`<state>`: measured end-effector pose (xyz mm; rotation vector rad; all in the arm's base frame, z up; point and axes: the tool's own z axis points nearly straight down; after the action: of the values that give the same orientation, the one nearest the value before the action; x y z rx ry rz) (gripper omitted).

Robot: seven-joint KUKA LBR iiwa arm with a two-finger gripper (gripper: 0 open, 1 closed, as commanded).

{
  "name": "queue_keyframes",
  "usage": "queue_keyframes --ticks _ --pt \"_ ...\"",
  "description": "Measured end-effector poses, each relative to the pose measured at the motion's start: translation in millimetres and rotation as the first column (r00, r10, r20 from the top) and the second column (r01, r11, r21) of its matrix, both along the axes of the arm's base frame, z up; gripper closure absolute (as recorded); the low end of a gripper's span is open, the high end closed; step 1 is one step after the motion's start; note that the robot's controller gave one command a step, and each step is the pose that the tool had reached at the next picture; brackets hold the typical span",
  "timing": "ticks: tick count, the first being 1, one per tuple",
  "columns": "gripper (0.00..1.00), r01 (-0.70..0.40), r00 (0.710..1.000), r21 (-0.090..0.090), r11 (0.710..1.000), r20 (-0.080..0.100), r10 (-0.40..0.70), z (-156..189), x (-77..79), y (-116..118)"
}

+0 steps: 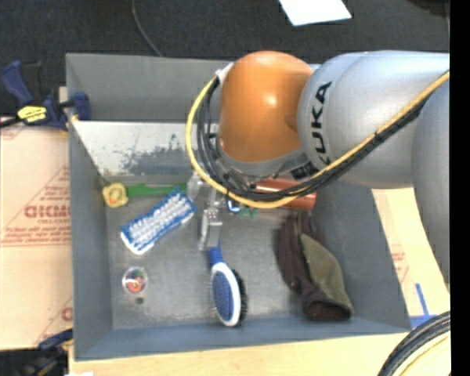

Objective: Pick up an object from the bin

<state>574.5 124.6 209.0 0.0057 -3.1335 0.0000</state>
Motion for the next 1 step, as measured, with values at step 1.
queue_keyframes --ticks 1 --pt "0.00 0.003 1.000 0.001 1.000 0.007 -0.003 3.9 1.6 -0.6"
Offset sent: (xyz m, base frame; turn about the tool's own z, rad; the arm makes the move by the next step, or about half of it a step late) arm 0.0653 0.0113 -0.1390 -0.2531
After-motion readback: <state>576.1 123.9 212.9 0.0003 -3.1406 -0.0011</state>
